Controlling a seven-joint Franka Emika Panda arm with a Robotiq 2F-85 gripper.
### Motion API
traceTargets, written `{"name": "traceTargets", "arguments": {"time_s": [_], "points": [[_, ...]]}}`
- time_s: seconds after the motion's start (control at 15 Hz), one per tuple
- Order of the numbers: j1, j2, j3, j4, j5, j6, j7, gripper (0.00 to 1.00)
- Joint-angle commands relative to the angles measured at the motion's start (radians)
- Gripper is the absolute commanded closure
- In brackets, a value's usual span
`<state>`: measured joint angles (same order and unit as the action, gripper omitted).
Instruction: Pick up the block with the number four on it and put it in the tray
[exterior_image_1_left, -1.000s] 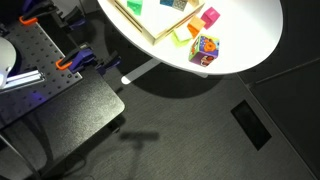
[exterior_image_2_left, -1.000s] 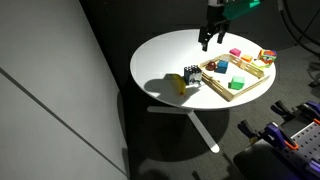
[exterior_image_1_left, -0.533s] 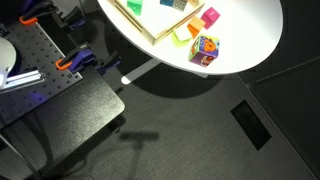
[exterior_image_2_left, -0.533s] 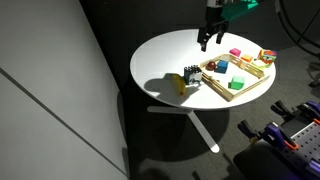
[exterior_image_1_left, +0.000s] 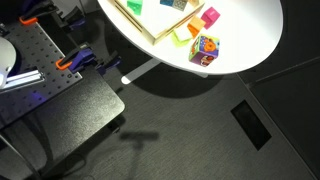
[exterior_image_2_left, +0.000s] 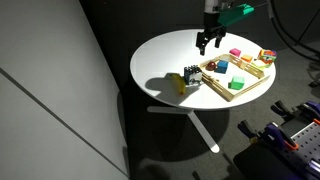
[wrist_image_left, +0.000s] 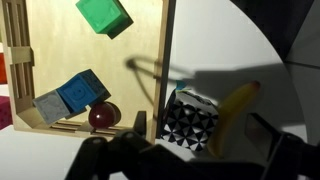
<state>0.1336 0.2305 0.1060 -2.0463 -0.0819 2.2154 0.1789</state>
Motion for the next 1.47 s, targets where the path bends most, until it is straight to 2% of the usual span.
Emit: {"name": "traceTargets", "arguments": {"time_s": [0.0, 0.67, 1.4], "points": [[0.021, 0.077, -0.012, 0.077, -0.021, -0.002, 0.043, 0.00], [0.078, 0.241, -0.039, 0.197, -0.050, 0.027, 0.057, 0.00], [0.116, 0.343, -0.069, 0.265, -0.071, 0.076, 0.060, 0.00]]}}
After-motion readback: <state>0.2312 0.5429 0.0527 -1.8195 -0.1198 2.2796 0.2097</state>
